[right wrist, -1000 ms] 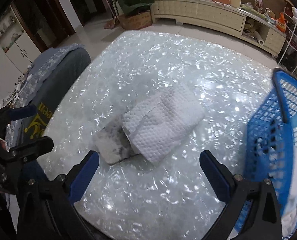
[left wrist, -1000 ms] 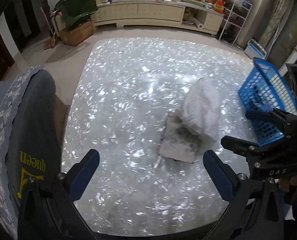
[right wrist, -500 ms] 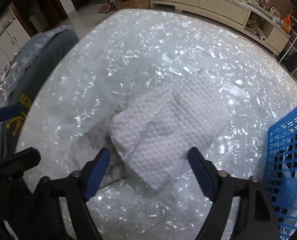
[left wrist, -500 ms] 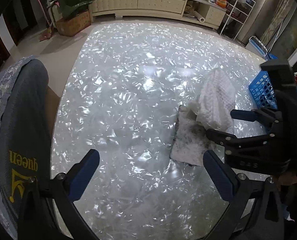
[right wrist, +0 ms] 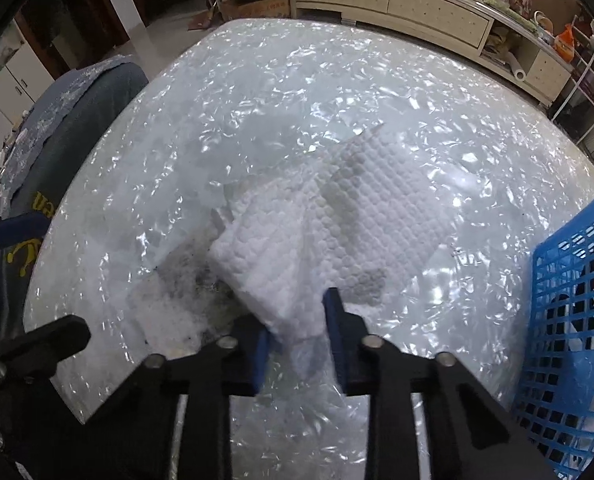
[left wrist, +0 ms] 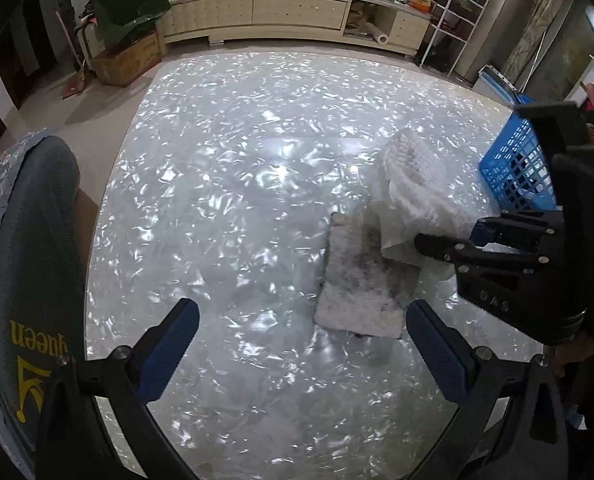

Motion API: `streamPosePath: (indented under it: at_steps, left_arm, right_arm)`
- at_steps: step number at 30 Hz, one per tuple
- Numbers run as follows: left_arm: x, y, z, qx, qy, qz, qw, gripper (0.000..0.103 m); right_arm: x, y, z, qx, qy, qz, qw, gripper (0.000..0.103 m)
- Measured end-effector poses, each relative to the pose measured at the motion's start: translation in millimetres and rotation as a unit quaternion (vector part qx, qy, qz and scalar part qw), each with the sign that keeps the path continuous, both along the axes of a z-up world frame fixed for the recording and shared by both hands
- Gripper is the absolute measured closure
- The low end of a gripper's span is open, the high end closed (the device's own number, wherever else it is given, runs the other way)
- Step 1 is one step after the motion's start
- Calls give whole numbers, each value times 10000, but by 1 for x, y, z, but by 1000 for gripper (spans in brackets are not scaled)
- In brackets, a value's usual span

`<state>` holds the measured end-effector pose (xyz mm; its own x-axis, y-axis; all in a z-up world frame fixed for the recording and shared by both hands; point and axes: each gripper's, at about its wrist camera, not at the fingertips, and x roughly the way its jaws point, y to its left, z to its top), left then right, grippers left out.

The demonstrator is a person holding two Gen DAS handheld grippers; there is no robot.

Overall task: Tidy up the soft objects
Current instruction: 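Lift the white waffle towel into the basket and open the right gripper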

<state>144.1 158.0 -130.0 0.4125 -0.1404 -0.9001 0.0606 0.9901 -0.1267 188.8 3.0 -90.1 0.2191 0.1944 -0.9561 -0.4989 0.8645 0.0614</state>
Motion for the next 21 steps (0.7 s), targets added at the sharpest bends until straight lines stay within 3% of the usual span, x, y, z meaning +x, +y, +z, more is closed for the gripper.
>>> streamPosePath:
  at_steps: [8, 21]
  left_arm:
    - [-4, -7, 3, -229, 5, -149, 9996, 0]
    - [-1, -25, 13, 30, -37, -321, 9995, 0]
  right_arm:
    - [-13, -14, 30, 52, -230, 72, 9997, 89]
    - [-37, -54, 97, 144, -795, 35, 9967, 90]
